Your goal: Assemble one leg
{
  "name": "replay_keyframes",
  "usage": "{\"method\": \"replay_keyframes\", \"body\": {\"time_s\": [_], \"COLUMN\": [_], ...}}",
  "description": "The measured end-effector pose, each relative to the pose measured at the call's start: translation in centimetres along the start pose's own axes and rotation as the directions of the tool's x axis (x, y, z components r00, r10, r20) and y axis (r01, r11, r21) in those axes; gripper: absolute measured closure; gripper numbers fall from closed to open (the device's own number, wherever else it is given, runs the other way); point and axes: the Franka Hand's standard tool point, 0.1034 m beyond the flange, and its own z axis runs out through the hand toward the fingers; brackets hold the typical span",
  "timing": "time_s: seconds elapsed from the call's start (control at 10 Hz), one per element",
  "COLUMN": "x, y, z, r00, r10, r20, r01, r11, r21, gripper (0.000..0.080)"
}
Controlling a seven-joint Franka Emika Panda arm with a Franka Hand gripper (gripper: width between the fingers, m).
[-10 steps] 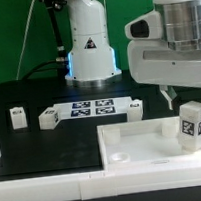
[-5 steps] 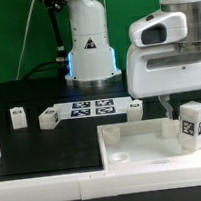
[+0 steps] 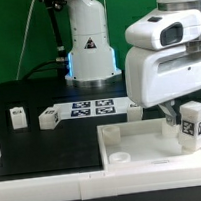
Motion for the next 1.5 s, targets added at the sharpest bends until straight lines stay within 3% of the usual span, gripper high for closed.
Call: {"method": "replay_keyframes", "body": {"time_s": [0.1, 0.2, 0.3, 0.4, 0.5, 0.8, 0.9, 1.1, 1.3, 1.5], "x": [0.0, 0.0, 0.0, 0.0, -0.03, -0.06, -0.08, -0.59, -0.6, -0.65], "y": [-0.01, 0.0, 0.0, 0.14, 0.23, 0.35, 0.5, 0.9, 0.83, 0.62], "z": [0.0, 0.0, 0.0, -0.03, -0.03, -0.03, -0.09, -0.13, 0.12, 0.27], "r00": [1.0, 1.0, 1.0, 1.0, 1.0, 0.999, 0.981, 0.885, 0.708, 0.472], "r10": [0.006, 0.006, 0.006, 0.007, 0.017, 0.044, 0.195, 0.465, 0.705, 0.882], "r20": [0.0, 0.0, 0.0, -0.001, -0.001, -0.001, -0.009, -0.034, -0.036, -0.007], "r01": [-0.006, -0.006, -0.006, -0.007, -0.017, -0.044, -0.195, -0.464, -0.702, -0.878], "r11": [1.0, 1.0, 1.0, 1.0, 1.0, 0.999, 0.981, 0.885, 0.708, 0.47], "r21": [0.0, 0.0, 0.0, -0.002, -0.002, -0.003, 0.006, 0.031, 0.073, 0.089], "gripper": [0.0151, 0.0263, 0.043, 0.043, 0.0502, 0.0503, 0.0503, 0.0505, 0.0505, 0.0505]}}
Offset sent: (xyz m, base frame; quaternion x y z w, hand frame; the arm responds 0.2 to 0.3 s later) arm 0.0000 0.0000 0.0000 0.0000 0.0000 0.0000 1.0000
